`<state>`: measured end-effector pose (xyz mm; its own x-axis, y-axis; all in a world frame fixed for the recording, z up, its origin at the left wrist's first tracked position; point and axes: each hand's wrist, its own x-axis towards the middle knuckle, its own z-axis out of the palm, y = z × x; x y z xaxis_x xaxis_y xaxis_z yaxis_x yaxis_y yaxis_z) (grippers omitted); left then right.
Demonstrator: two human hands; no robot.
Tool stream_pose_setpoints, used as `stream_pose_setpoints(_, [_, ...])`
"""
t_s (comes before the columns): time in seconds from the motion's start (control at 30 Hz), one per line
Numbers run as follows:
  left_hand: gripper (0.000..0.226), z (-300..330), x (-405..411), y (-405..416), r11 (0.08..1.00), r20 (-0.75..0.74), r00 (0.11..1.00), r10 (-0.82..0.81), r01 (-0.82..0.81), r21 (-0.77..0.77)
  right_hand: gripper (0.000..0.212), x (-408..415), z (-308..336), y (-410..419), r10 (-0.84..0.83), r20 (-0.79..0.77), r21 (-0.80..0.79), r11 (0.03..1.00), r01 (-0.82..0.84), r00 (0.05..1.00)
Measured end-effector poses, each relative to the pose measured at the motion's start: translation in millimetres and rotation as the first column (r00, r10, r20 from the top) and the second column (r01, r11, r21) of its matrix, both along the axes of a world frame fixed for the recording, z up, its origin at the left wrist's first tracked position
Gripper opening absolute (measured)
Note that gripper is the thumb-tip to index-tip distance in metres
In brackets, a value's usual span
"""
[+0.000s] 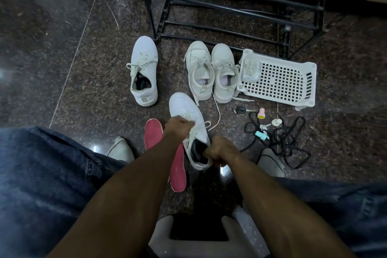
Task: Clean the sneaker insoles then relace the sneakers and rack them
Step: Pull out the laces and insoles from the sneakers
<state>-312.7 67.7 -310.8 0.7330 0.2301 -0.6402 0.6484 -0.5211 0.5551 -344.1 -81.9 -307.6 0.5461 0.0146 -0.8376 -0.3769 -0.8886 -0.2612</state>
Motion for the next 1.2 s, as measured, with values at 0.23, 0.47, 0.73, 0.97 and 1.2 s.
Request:
stream_pose_setpoints(0.23, [0.034,-2,-17,-19,0.972,-0.095,0.981,-0.172,0.185,0.147,0.027,-15,2,-6,0.007,0.091,-0.042,0.999,-0.004,0.996])
stream_pose_setpoints(0.47, [0.013,-4,-5,-10,0.978,0.12,0.97,0.21,-0.205,-0.047,0.037,-24,-6,-4,0.005,0.161,-0.086,0.996,0.009,0.987])
stream_pose_setpoints(0.73, [0.022,58,63,8,0.742,0.317,0.725,0.611,-0.385,-0.549,0.04,-24,-9,-6,0.065,0.174,-0.105,0.993,-0.048,0.983])
stream_pose_setpoints(0.97, [0.008,47,70,9,0.882,0.393,0.827,0.401,-0.231,-0.412,0.04,-14,-5,-7,0.128,0.238,-0.112,0.988,-0.104,0.963])
stream_pose_setpoints(1.2, [0.021,-22,-32,-5,0.998,0.049,0.999,-0.011,0.008,0.064,0.023,-4,4,10,0.155,0.479,0.039,0.979,-0.198,0.864])
